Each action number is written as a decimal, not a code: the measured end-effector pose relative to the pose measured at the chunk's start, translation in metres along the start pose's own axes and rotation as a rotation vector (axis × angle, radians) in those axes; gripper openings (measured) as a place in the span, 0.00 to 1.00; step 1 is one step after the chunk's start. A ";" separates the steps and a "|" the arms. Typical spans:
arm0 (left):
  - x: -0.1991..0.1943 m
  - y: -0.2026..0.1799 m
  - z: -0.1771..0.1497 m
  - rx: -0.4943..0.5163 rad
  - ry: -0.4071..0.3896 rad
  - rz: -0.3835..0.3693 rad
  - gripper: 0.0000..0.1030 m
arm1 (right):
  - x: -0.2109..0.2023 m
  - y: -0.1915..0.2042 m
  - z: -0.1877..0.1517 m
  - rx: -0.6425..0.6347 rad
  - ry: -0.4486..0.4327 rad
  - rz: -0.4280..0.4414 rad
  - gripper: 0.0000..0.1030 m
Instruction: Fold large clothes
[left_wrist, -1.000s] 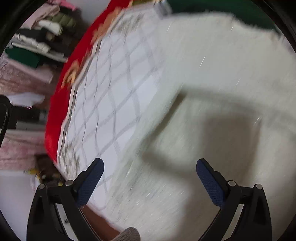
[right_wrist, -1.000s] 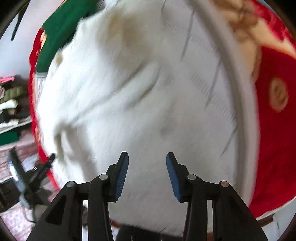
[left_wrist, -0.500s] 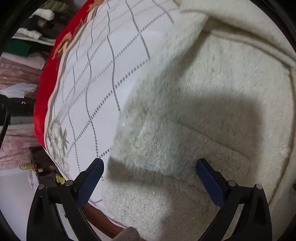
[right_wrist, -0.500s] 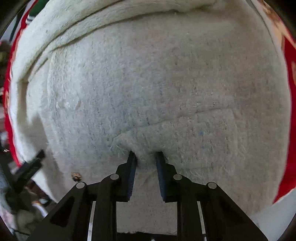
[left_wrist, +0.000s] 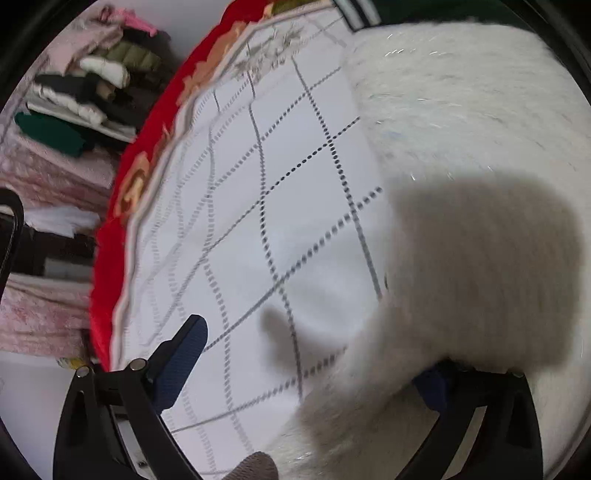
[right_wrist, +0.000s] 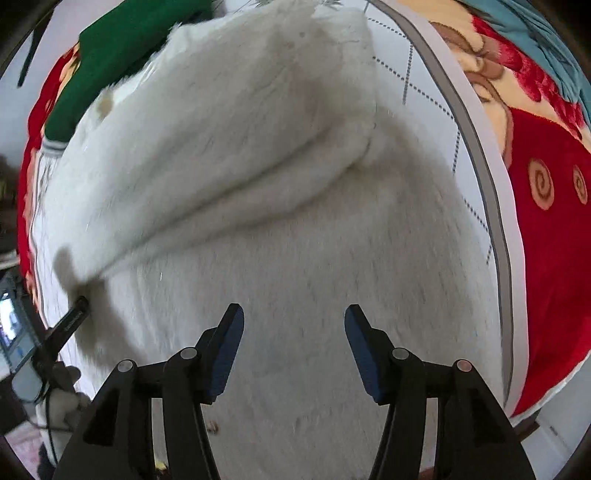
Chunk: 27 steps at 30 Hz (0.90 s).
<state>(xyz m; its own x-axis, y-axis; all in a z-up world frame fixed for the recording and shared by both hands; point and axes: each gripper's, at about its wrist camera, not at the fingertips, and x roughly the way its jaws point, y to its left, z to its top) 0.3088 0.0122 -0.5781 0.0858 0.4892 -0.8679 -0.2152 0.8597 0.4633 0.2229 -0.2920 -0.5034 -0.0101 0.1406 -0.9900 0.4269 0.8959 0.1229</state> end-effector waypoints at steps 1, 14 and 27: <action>0.001 0.003 0.005 -0.031 0.010 -0.013 1.00 | 0.001 -0.001 0.003 0.008 -0.013 -0.001 0.57; 0.006 0.013 0.025 -0.066 0.003 -0.019 1.00 | -0.025 -0.098 0.049 0.121 -0.105 -0.049 0.57; 0.007 0.017 0.025 -0.059 0.014 -0.049 1.00 | 0.025 -0.118 0.065 0.148 -0.026 -0.047 0.17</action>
<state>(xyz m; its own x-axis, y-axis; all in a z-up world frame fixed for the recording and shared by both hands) 0.3306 0.0336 -0.5718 0.0845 0.4442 -0.8919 -0.2684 0.8722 0.4090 0.2306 -0.4216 -0.5471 -0.0107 0.0877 -0.9961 0.5553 0.8290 0.0670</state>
